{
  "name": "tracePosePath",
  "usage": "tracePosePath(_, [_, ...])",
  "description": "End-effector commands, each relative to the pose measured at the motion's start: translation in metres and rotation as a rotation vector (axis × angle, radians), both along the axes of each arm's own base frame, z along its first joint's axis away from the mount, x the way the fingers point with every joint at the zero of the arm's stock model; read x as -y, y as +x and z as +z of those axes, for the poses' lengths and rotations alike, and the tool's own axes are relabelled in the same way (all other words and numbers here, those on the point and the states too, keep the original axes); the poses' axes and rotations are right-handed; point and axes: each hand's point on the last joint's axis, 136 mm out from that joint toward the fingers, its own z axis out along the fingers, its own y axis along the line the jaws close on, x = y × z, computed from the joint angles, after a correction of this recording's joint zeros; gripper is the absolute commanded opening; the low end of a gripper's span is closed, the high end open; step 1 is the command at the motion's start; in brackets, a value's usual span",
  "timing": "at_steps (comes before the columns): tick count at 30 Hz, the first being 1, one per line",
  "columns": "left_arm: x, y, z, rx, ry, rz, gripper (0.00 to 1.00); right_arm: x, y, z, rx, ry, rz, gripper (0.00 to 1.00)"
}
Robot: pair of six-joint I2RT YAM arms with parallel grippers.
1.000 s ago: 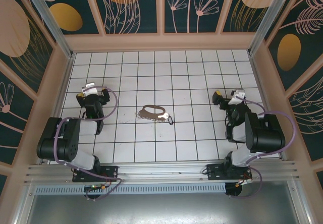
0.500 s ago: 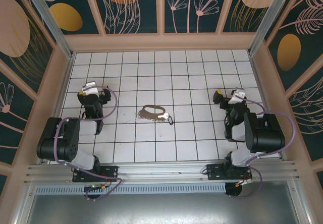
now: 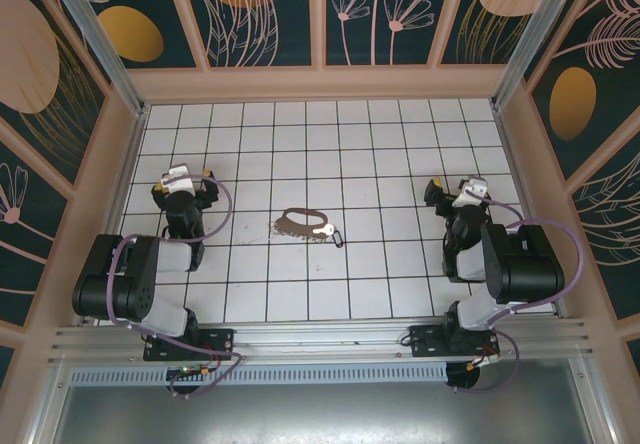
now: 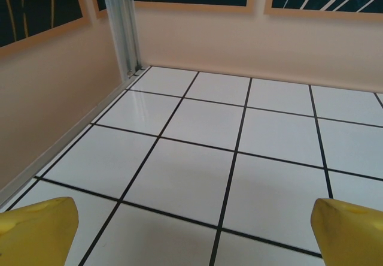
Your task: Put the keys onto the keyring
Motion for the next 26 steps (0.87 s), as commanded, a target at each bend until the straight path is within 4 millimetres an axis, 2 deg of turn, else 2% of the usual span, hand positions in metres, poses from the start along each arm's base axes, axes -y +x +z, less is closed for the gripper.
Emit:
tracePosePath(1, [-0.006, -0.006, 0.015, 0.083, -0.014, 0.023, 0.99, 0.001, 0.002, 0.011, 0.042, -0.016, -0.013, 0.99])
tracePosePath(6, [-0.005, -0.011, 0.015, 0.135, -0.028, -0.019, 0.99, 0.001, 0.006, 0.009, 0.024, -0.014, -0.011, 0.99])
tracePosePath(7, [-0.004, -0.009, 0.008, 0.085, -0.033, -0.022, 0.99, 0.001, 0.006, 0.009, 0.025, -0.014, -0.010, 0.99])
tracePosePath(18, [-0.004, -0.011, 0.010, 0.103, -0.027, -0.023, 0.99, -0.005, 0.007, 0.009, 0.024, -0.032, 0.011, 0.99])
tracePosePath(26, [-0.004, -0.011, 0.010, 0.103, -0.027, -0.024, 0.99, -0.014, 0.012, 0.007, 0.008, -0.029, 0.094, 0.99])
